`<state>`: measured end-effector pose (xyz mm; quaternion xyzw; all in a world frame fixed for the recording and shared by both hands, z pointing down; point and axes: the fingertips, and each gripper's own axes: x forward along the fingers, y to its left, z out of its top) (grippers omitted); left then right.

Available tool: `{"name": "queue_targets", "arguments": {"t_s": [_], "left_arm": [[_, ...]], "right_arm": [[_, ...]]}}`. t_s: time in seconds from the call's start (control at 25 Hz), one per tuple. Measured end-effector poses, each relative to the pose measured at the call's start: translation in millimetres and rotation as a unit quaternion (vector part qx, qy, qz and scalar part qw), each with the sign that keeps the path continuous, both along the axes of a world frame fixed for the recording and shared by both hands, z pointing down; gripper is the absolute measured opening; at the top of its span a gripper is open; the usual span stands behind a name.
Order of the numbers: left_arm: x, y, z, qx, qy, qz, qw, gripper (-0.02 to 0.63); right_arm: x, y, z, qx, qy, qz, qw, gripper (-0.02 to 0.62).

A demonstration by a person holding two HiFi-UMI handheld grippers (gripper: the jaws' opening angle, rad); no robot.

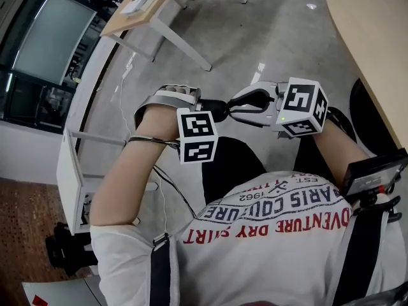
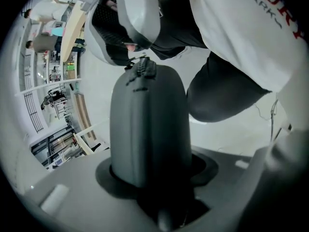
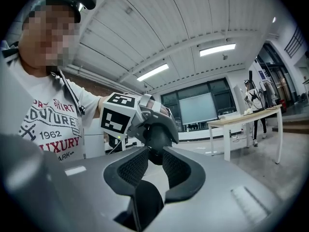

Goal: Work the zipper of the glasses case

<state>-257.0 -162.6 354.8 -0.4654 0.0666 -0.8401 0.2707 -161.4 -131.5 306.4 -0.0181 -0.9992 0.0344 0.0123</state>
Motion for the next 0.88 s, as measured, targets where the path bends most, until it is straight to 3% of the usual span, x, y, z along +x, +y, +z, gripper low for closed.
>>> {"name": "queue_targets", "arguments": {"t_s": [0.6, 0.88], "left_arm": [[2.3, 3.5, 2.7, -0.005, -0.006, 0.011, 0.9999, 0.247], [2.8, 13.8, 13.1, -0.040, 0.028, -0.016, 0.9987, 0.247]], "right_arm": [[-3.5, 8.9, 7.2, -0.023, -0.004, -0.030, 0.999, 0.066], [0.4, 13.4, 7.8, 0.012, 0.000, -0.038, 0.999, 0.011]]}}
